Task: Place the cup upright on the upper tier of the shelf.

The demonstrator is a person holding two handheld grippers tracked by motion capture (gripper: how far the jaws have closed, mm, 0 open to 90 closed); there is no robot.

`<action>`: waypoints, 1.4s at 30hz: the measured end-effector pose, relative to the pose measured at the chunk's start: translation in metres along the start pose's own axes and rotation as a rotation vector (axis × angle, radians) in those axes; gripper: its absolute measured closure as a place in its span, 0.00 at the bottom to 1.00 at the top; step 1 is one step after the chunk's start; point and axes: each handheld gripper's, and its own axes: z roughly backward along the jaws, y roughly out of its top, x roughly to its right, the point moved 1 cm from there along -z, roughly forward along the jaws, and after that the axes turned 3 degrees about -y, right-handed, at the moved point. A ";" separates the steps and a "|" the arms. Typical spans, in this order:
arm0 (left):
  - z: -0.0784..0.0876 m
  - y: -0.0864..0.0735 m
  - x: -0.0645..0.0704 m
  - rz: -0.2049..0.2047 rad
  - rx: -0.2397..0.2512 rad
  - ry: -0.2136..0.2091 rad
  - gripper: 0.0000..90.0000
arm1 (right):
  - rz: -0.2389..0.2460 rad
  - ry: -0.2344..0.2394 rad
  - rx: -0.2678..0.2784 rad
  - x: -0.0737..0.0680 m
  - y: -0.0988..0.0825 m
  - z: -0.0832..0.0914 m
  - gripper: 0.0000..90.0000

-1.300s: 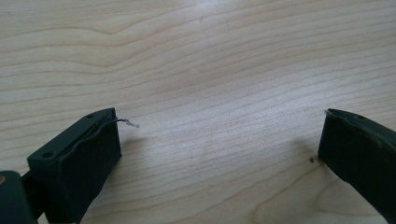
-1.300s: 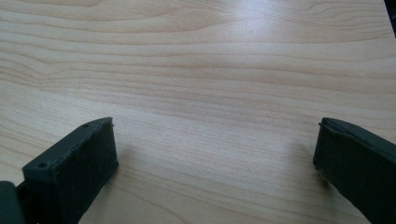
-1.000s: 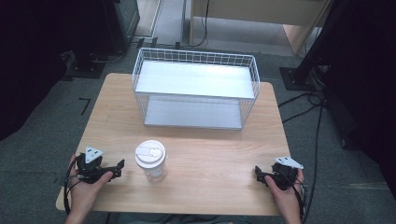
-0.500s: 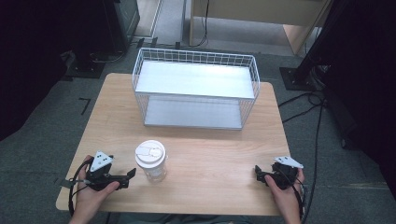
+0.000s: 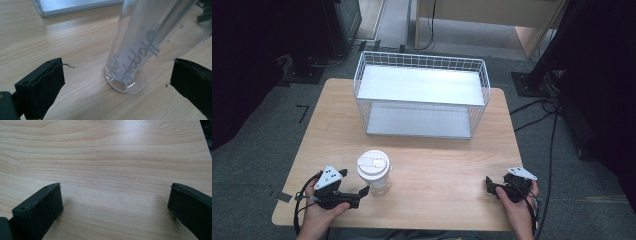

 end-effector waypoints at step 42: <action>-0.028 0.023 0.023 -0.043 0.125 -0.006 0.09 | -0.001 0.001 -0.002 0.000 0.000 0.000 0.00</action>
